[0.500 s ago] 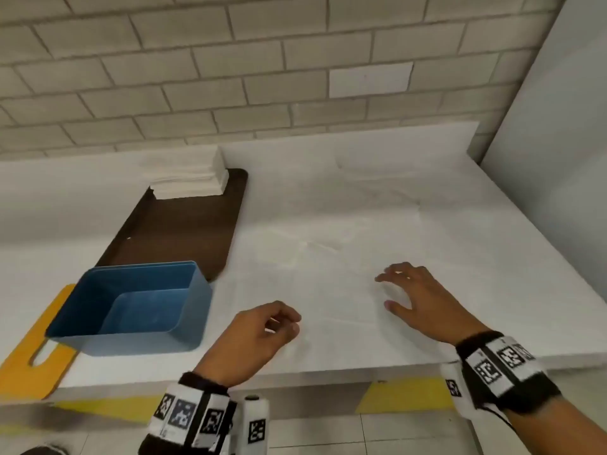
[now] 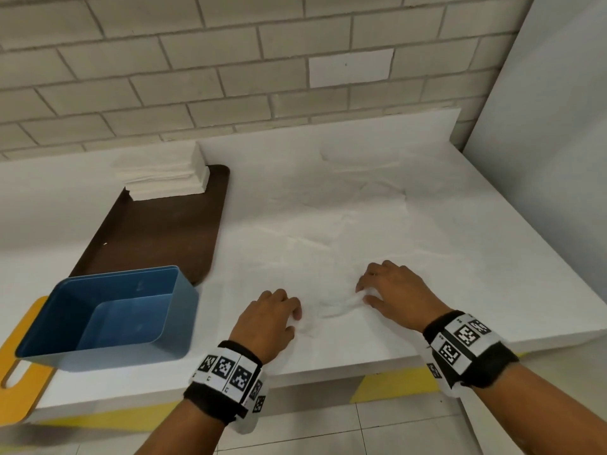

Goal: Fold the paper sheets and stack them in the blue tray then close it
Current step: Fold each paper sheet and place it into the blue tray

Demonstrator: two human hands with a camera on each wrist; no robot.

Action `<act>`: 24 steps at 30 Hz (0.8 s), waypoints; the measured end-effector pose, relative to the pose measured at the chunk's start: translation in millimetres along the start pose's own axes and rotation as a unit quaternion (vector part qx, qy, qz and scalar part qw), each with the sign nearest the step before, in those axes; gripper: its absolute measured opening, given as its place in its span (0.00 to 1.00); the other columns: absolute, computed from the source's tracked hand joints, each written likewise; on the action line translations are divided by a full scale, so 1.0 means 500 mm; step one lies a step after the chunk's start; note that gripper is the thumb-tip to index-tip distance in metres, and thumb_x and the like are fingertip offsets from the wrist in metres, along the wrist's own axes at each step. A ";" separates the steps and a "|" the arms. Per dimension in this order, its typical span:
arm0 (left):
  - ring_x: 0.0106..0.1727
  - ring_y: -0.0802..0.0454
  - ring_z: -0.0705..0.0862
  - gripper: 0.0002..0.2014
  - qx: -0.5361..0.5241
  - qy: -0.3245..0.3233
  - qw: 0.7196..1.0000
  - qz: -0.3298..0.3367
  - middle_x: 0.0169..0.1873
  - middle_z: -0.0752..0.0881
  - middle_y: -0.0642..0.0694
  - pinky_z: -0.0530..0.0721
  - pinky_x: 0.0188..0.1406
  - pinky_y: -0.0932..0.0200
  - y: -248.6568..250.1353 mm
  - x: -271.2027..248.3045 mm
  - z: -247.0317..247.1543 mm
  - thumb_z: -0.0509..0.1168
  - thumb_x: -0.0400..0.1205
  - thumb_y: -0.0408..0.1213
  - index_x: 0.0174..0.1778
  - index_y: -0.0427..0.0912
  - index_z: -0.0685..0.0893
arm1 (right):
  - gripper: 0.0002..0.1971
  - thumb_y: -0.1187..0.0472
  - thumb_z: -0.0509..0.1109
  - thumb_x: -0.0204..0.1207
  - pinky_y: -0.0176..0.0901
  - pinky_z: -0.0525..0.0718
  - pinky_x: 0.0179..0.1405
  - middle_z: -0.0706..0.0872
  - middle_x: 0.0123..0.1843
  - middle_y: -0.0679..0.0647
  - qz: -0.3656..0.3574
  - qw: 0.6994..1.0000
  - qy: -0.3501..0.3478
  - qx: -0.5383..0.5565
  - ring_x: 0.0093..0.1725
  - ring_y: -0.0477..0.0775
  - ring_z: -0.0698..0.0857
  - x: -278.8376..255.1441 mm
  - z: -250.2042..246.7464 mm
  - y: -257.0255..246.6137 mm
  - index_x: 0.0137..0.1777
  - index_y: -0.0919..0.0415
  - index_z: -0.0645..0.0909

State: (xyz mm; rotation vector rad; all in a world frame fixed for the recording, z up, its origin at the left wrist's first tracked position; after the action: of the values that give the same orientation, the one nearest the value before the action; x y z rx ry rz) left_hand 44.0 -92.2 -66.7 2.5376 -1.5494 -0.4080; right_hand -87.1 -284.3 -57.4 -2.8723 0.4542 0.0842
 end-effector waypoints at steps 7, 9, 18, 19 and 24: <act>0.54 0.55 0.81 0.05 -0.122 0.093 0.988 0.029 0.53 0.83 0.50 0.78 0.55 0.64 0.002 -0.012 -0.056 0.64 0.88 0.37 0.56 0.43 0.84 | 0.09 0.54 0.69 0.82 0.39 0.81 0.57 0.86 0.56 0.43 0.021 0.945 0.217 0.245 0.56 0.44 0.84 -0.037 -0.092 -0.003 0.57 0.51 0.87; 0.40 0.61 0.79 0.05 -0.285 0.127 0.950 -0.015 0.40 0.82 0.51 0.74 0.44 0.67 0.002 -0.008 -0.114 0.62 0.88 0.35 0.46 0.43 0.79 | 0.07 0.57 0.69 0.82 0.35 0.80 0.59 0.85 0.58 0.43 0.028 0.900 0.289 0.326 0.59 0.41 0.84 -0.052 -0.135 -0.016 0.57 0.53 0.86; 0.56 0.41 0.91 0.16 -0.667 0.034 0.734 -0.121 0.57 0.92 0.40 0.90 0.54 0.42 0.067 0.055 -0.180 0.55 0.91 0.40 0.64 0.38 0.86 | 0.13 0.52 0.69 0.82 0.37 0.77 0.65 0.66 0.73 0.39 -0.063 0.898 0.139 0.414 0.70 0.41 0.76 -0.030 -0.139 -0.123 0.65 0.41 0.77; 0.60 0.40 0.91 0.19 -0.685 0.034 0.716 -0.129 0.61 0.91 0.39 0.89 0.57 0.40 0.066 0.058 -0.177 0.54 0.92 0.44 0.69 0.39 0.84 | 0.19 0.51 0.72 0.79 0.37 0.78 0.62 0.65 0.73 0.38 -0.050 0.892 0.136 0.428 0.67 0.40 0.77 -0.024 -0.136 -0.116 0.68 0.38 0.74; 0.60 0.40 0.90 0.42 -0.802 0.041 0.576 -0.154 0.64 0.88 0.36 0.86 0.61 0.44 0.066 0.065 -0.161 0.56 0.80 0.72 0.74 0.38 0.83 | 0.39 0.45 0.82 0.66 0.48 0.88 0.57 0.77 0.66 0.41 0.042 0.828 0.077 0.554 0.60 0.43 0.85 0.017 -0.122 -0.071 0.72 0.33 0.63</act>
State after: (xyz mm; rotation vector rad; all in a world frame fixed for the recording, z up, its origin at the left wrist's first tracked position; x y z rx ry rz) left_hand 54.2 -137.8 13.6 1.1371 -0.1218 -1.0333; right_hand -66.9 -268.4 8.7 -1.7044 0.4459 -0.3056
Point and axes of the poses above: each hand's wrist, its own x-axis towards the middle knuckle, its own z-axis out of the palm, y = z × x, the point moved 5 cm from there along x, towards the middle knuckle
